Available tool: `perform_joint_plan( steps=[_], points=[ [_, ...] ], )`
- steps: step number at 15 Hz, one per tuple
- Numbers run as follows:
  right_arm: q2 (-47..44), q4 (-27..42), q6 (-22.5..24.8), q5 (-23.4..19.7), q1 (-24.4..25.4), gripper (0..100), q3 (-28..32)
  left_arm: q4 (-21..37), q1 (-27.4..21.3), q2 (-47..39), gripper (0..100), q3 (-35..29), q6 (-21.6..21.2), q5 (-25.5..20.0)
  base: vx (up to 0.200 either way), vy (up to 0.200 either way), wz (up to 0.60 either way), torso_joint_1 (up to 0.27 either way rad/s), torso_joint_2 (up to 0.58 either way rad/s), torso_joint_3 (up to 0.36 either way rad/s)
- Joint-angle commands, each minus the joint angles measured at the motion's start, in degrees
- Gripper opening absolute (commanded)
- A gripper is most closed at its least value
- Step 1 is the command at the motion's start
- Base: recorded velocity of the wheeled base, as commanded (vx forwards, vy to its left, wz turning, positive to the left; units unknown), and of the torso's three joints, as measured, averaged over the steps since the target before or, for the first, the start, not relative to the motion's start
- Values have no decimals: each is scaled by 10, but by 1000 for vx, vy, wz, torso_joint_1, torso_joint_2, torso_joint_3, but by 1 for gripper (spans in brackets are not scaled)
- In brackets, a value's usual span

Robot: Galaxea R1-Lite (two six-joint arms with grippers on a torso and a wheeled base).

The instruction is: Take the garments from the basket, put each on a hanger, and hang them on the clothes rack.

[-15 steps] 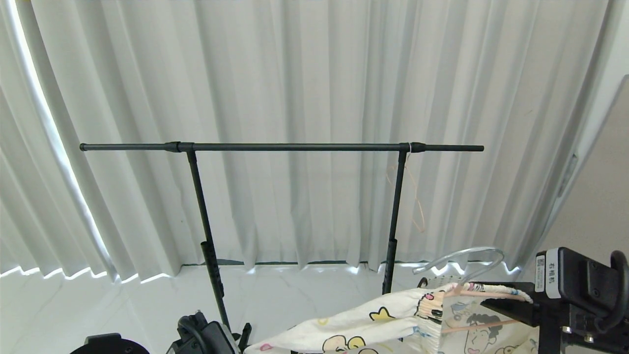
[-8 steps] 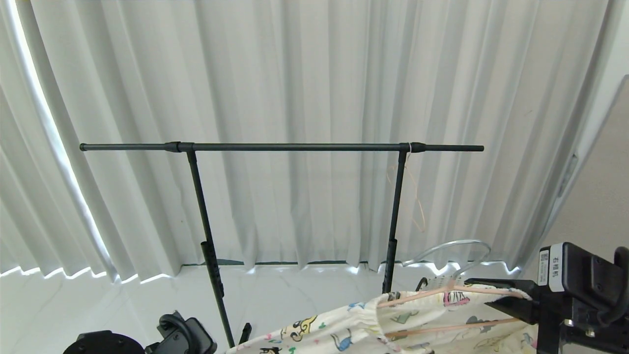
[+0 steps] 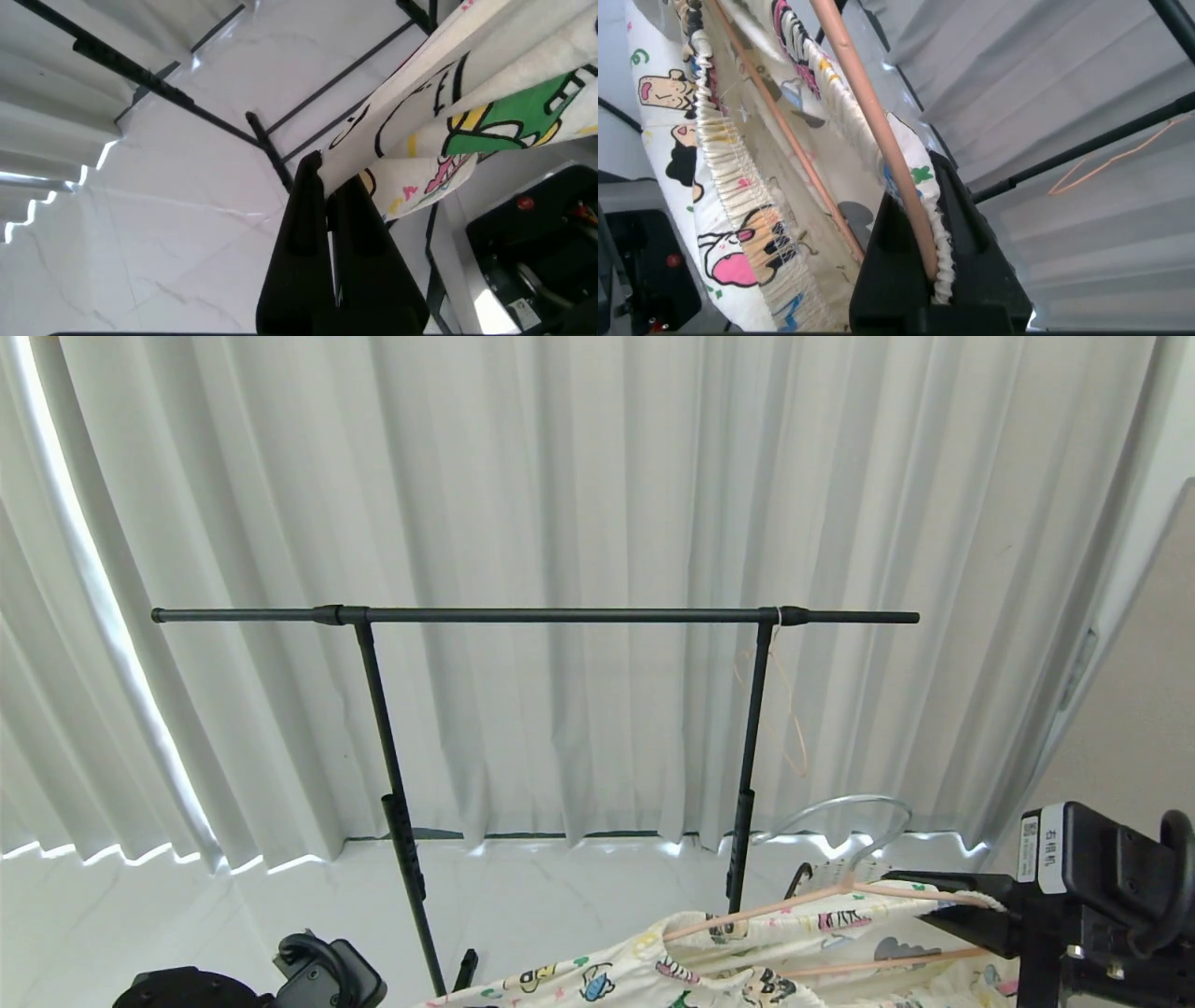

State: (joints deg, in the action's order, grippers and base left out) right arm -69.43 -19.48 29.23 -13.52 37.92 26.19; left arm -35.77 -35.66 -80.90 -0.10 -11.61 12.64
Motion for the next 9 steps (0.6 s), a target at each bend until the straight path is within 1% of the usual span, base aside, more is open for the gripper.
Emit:
perform_joint_plan(
  steps=[1, 3, 4, 5, 6, 9],
  points=[
    [-1, 0, 0, 0, 0, 0, 0, 0, -5, 9, 100, -1, 1, 0, 0, 0, 0, 0, 0, 0],
    [-1, 0, 0, 1, 0, 0, -1, 0, -6, 28, 100, -2, 4, -2, 0, 0, 0, 0, 0, 0],
    [-1, 0, 0, 1, 0, 0, -1, 0, -6, 47, 100, 1, 4, -12, 0, 0, 0, 0, 0, 0],
    [-1, 0, 0, 1, -5, 0, -1, 1, -6, 62, 100, 1, 4, -26, 0, 0, 0, 0, 0, 0],
    [1, 0, -1, 1, -18, 0, -2, 1, -6, 98, 100, 1, 3, -52, 0, 0, 0, 0, 0, 0],
    [1, 1, -3, 2, -51, 0, -5, 0, 2, 145, 100, -9, 3, -51, 0, 0, 0, 0, 0, 0]
  ],
)
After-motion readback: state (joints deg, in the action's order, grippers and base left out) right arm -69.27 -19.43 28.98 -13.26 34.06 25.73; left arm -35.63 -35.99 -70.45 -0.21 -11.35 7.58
